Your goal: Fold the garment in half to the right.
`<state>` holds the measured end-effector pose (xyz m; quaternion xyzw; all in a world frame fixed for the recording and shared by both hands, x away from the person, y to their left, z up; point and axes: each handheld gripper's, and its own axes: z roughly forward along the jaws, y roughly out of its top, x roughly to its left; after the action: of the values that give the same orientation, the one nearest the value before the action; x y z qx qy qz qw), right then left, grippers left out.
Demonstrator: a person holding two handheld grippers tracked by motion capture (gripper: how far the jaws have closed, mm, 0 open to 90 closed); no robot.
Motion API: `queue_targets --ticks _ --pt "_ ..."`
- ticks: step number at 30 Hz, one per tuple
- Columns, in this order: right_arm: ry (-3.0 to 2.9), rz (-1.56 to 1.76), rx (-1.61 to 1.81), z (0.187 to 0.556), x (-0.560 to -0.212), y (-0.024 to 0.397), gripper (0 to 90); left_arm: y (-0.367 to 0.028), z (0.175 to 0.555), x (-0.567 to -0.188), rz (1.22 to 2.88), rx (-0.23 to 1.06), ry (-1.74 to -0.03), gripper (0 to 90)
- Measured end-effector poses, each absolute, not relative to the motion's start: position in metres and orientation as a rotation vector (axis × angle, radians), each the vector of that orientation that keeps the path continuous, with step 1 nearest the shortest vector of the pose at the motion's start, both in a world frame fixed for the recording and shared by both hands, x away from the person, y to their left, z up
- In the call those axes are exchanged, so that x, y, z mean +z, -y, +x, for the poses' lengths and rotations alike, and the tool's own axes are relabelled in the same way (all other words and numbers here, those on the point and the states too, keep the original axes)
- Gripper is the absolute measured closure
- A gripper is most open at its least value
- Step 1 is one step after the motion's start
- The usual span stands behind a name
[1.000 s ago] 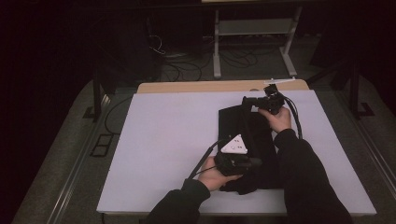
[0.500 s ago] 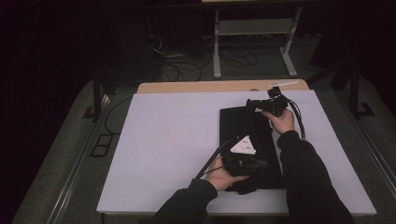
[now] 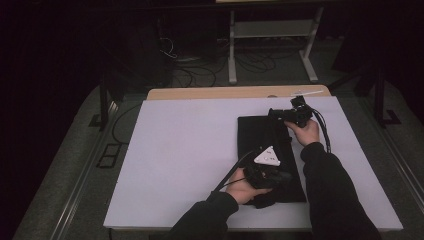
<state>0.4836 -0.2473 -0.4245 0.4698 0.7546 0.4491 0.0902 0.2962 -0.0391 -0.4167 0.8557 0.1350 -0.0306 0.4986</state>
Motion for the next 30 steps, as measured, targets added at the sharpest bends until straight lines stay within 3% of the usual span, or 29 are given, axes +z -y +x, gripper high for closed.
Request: queue_targets --ticks 4,7,15,19,25,30 --pt "-2.223 1.416 1.337 0.483 -0.424 0.250 78.2 0.045 0.297 -0.417 2.072 -0.076 -0.324 84.5" --pt "-2.195 1.456 1.335 0.480 -0.422 0.259 68.4 0.049 0.297 -0.417 2.069 -0.081 -0.317 84.7" --pt "-2.134 1.499 1.316 0.471 -0.416 0.280 53.8 0.055 0.297 -0.417 2.060 -0.092 -0.328 85.0" --pt "-2.121 1.510 1.298 0.463 -0.413 0.289 37.1 0.061 0.297 -0.419 2.071 -0.095 -0.328 85.1" --pt "-2.107 1.511 1.281 0.451 -0.407 0.301 22.2 0.070 0.296 -0.421 2.087 -0.101 -0.330 85.3" --pt "-2.108 1.518 1.237 0.439 -0.406 0.312 16.5 0.082 0.294 -0.426 2.120 -0.105 -0.326 85.4"
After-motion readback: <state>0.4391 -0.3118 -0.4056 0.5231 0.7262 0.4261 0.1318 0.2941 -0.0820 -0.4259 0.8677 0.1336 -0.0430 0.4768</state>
